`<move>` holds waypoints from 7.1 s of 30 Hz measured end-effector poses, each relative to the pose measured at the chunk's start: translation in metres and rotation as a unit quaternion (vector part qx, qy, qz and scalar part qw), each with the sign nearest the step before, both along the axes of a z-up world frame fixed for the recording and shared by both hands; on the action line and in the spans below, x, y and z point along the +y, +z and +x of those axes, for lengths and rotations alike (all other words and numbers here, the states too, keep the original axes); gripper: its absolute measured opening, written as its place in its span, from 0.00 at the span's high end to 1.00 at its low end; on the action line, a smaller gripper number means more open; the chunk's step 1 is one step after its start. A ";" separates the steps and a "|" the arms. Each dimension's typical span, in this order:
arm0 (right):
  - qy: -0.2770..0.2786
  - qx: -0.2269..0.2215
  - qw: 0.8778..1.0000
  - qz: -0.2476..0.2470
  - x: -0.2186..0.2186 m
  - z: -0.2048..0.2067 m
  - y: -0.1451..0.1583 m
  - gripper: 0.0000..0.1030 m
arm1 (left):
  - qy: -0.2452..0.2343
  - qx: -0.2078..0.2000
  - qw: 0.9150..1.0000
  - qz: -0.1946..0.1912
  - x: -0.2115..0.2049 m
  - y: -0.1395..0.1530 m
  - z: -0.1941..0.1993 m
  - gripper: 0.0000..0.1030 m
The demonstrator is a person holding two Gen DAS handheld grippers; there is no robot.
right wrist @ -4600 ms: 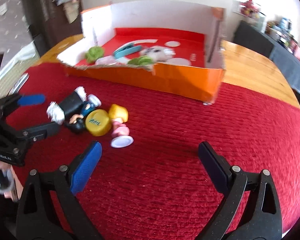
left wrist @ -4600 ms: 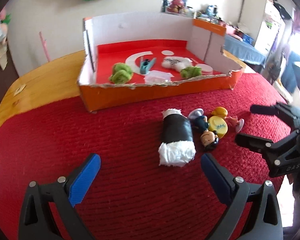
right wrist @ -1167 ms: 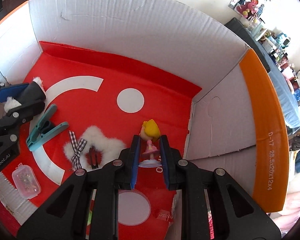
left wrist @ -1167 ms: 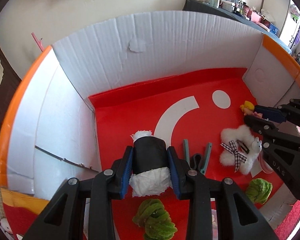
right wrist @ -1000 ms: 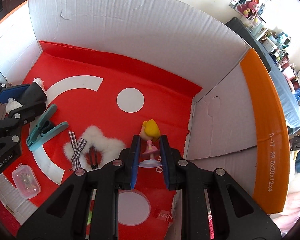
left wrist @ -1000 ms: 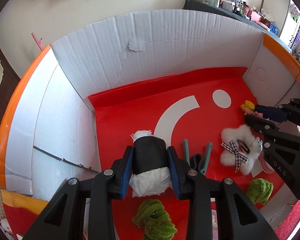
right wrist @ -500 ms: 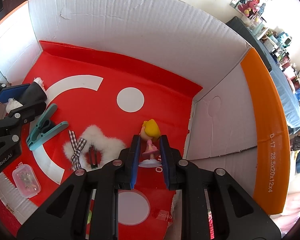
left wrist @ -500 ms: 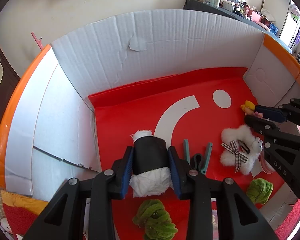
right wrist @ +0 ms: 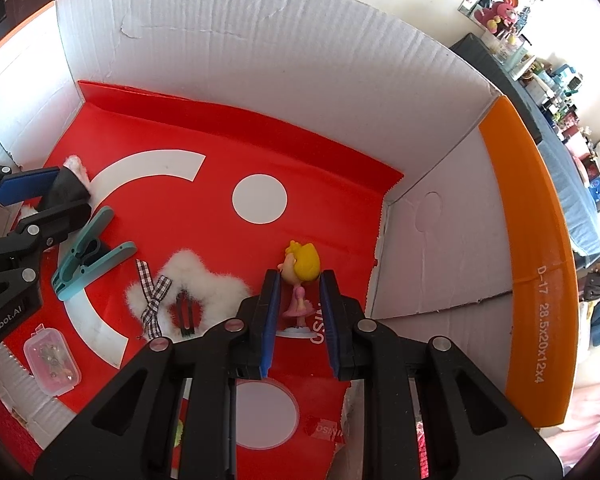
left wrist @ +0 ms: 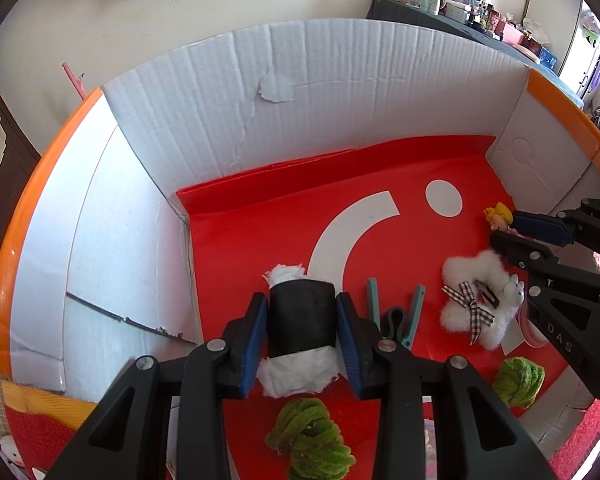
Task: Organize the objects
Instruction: 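Lower and release figure from left tool while right tool releases doll, then withdraw both tools out of the box over the table, then move both tools toward the yellow round cap and small figure, then close left tool on blue figure while right tool closes on yellow cap, then carry figure with left tool into box while right tool carries cap in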
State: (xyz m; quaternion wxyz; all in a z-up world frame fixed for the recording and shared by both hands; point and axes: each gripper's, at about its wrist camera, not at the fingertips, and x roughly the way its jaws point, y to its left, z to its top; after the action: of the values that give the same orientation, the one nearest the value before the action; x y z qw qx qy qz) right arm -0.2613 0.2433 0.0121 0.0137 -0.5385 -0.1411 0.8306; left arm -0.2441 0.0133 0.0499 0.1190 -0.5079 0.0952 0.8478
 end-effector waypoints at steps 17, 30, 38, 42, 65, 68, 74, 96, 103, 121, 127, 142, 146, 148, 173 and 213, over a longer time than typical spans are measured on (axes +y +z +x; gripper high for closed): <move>-0.004 0.009 1.000 -0.001 0.001 0.003 0.008 0.81 | 0.002 0.013 1.000 0.001 0.002 0.015 0.019 0.62; 0.000 0.034 0.999 -0.018 0.000 0.026 0.038 0.81 | 0.006 0.035 0.999 0.019 0.003 0.028 0.023 0.55; 0.010 0.067 0.997 -0.034 -0.003 0.050 0.065 0.81 | -0.003 0.058 0.997 0.055 0.002 0.052 0.021 0.55; 0.019 0.086 0.994 -0.057 -0.005 0.067 0.077 0.81 | -0.009 0.076 0.994 0.079 0.007 0.065 0.029 0.50; 0.061 0.239 0.953 -0.176 -0.005 0.195 0.117 0.31 | 0.010 0.212 0.967 0.143 -0.027 0.098 0.144 0.25; 0.062 0.261 0.950 -0.163 -0.008 0.211 0.114 0.31 | 0.020 0.223 0.964 0.147 -0.029 0.093 0.158 0.20; 0.038 0.305 0.942 -0.137 -0.006 0.238 0.100 0.22 | 0.046 0.234 0.960 0.144 -0.027 0.079 0.173 0.06; -0.034 0.243 0.957 -0.156 0.027 0.254 0.013 0.15 | 0.077 0.135 0.979 0.129 -0.010 -0.014 0.190 0.00; -0.036 0.240 0.958 -0.152 0.029 0.253 0.011 0.15 | 0.071 0.122 0.981 0.136 -0.006 -0.018 0.188 0.00; -0.065 0.230 0.952 -0.192 0.062 0.247 0.018 0.15 | 0.012 0.080 0.992 0.096 0.035 -0.034 0.171 0.00; -0.048 0.227 0.954 -0.189 0.058 0.247 0.019 0.15 | 0.034 0.081 0.993 0.085 0.010 -0.032 0.164 0.00; 0.121 0.143 0.970 -0.153 0.007 0.216 0.014 0.15 | -0.001 0.081 0.992 0.096 -0.007 -0.024 0.168 0.01; 0.137 0.142 0.970 -0.143 0.009 0.212 0.016 0.15 | -0.020 0.085 0.991 0.097 0.004 -0.023 0.168 0.03; 0.135 0.142 0.969 -0.150 0.013 0.211 0.017 0.15 | -0.027 0.085 0.992 0.088 0.010 -0.025 0.164 0.06; 0.251 0.093 0.955 -0.132 -0.021 0.190 -0.007 0.22 | -0.108 0.085 0.986 0.095 0.008 -0.026 0.151 0.43; 0.259 0.134 0.938 -0.187 -0.026 0.224 0.029 0.72 | -0.134 0.114 0.974 0.144 0.002 0.019 0.189 0.79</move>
State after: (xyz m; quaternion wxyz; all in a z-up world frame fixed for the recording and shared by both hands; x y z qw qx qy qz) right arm -0.0371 0.2178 0.0415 -0.2845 -0.3594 -0.1145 0.8813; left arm -0.0551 0.0151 0.0694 0.2921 -0.3683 0.0520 0.8811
